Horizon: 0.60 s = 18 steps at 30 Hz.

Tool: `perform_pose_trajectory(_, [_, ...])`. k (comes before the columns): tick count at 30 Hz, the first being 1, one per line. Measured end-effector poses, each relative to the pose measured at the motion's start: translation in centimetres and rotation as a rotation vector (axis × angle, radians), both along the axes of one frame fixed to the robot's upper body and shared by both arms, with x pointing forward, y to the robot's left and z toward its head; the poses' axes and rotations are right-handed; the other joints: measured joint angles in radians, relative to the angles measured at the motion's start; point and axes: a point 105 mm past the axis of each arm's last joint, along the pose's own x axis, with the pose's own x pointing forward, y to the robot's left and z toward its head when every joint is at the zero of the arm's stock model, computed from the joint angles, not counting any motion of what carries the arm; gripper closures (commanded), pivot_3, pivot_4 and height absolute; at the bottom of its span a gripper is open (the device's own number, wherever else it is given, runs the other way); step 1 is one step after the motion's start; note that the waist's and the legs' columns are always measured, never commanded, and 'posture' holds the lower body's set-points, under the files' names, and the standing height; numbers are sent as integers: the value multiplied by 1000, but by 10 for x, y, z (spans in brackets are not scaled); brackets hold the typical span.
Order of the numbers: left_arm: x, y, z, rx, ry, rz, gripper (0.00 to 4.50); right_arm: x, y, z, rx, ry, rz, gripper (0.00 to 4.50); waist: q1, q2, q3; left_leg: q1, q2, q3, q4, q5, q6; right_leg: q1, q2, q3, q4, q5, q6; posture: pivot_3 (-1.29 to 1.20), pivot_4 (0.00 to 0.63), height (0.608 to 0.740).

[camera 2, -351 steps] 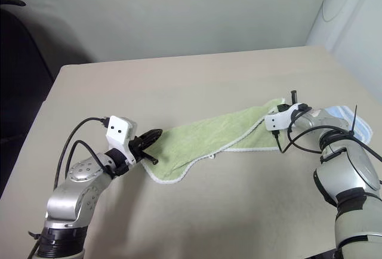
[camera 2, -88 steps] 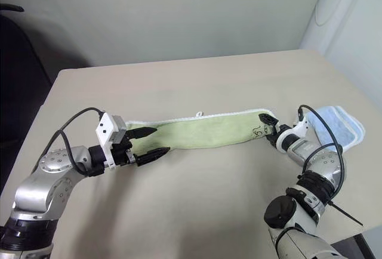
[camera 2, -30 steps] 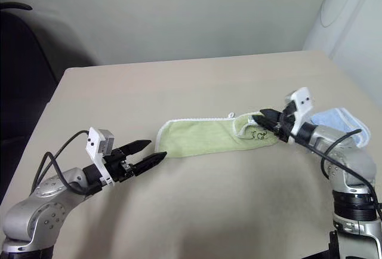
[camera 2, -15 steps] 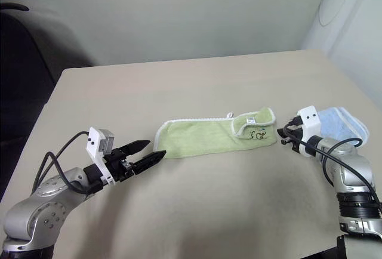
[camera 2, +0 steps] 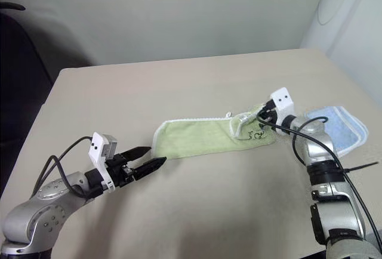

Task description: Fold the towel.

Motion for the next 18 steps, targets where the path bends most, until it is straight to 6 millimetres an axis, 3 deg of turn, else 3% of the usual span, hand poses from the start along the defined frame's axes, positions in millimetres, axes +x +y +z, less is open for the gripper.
perform_pose_trajectory(5, [-3, 1, -4, 2, 14, 11, 118, -1, 24, -8, -5, 14, 77, 4463, 1, 0, 0, 0, 0, 0, 0, 0, 0, 0, 0, 0, 0, -4, -7, 0, 150, 735])
perform_pose_trajectory(9, [-7, 3, -6, -20, 41, 21, 118, 2, 31, -20, -59, 37, 89, 4463, -1, 0, 0, -1, 0, 0, 1, 0, -1, 0, 0, 0, 0, -3, -8, 0, 150, 735])
perform_pose_trajectory(13, [-11, 6, 2, -160, 73, 55, 59, 1, 37, -42, -98, 79, 89, 4488, -2, 0, 0, -1, 0, 0, 0, -1, -2, 0, 0, 0, 1, -3, -9, 0, 150, 735])
perform_pose_trajectory(18, [-20, 4, -1, -344, 202, 114, 59, 2, 36, -44, -69, 50, 60, 4488, -1, 0, 0, 0, 0, 1, 1, -1, -2, 1, 0, 0, 1, -3, -9, 0, 150, 735])
